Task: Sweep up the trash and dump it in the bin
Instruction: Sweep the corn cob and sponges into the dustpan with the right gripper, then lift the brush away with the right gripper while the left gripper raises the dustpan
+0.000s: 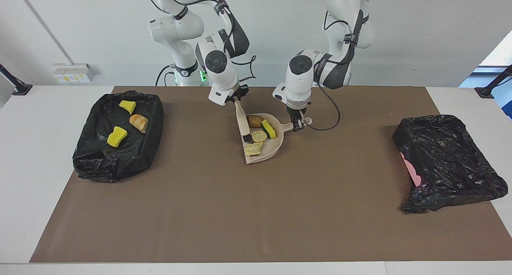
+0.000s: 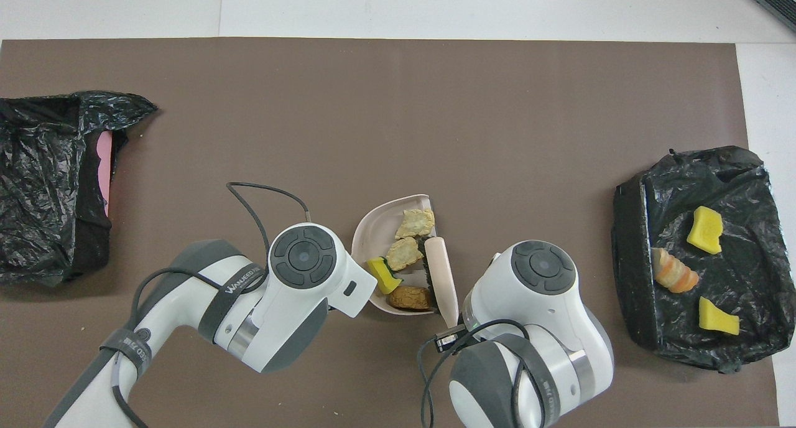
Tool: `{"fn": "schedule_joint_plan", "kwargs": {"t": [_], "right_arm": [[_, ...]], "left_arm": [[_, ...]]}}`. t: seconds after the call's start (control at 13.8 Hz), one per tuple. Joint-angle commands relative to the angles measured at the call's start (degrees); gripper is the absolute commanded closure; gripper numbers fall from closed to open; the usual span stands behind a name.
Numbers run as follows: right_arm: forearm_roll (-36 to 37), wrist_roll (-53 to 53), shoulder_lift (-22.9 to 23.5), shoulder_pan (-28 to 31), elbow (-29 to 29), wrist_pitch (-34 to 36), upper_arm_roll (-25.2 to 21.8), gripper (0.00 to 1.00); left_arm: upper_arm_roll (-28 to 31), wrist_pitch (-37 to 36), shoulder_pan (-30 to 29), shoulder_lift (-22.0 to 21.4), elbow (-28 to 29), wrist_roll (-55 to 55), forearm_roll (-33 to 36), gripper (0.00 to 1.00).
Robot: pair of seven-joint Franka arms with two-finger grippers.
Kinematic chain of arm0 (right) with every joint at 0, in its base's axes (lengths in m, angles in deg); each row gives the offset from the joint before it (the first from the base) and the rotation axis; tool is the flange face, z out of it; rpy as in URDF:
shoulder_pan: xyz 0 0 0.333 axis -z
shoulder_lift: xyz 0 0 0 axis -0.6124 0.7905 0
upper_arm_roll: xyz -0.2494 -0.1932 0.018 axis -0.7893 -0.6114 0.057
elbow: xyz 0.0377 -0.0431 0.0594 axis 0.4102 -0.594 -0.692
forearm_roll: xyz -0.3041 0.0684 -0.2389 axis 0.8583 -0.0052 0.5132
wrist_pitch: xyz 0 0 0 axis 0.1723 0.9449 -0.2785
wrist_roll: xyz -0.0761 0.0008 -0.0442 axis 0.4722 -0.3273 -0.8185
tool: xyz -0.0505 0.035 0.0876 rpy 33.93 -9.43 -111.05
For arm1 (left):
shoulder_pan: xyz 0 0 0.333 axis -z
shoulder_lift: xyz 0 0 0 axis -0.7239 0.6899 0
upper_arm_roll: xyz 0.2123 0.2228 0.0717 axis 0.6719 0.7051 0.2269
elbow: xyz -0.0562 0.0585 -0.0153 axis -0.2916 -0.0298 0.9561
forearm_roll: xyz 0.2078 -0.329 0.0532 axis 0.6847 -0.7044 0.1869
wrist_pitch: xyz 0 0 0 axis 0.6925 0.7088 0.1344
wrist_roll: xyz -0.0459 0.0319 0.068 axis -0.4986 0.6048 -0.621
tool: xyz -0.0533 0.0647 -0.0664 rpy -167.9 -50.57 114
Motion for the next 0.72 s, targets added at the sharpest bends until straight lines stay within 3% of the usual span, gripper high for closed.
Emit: {"fn": "schedule_joint_plan", "kwargs": {"t": [0.0, 0.29, 0.65], "right_arm": [[1.6, 0.0, -3.8, 2.5, 3.0, 6.7, -0.5, 1.0], [5.7, -6.0, -12.8, 5.2, 2.8, 14.7, -0.5, 1.0], [5.7, -8.7, -23.6, 7.1, 1.3, 25.4, 0.0, 1.0]], "left_arm": [[0.1, 1.4, -0.8, -0.4, 1.2, -0.6, 0.8, 1.0], [0.2, 0.5, -2.0, -0.3, -0.7, 1.2, 0.9, 1.0], [0.2, -1.5, -6.7, -1.1, -3.8, 10.3, 0.9, 1.0]]}}
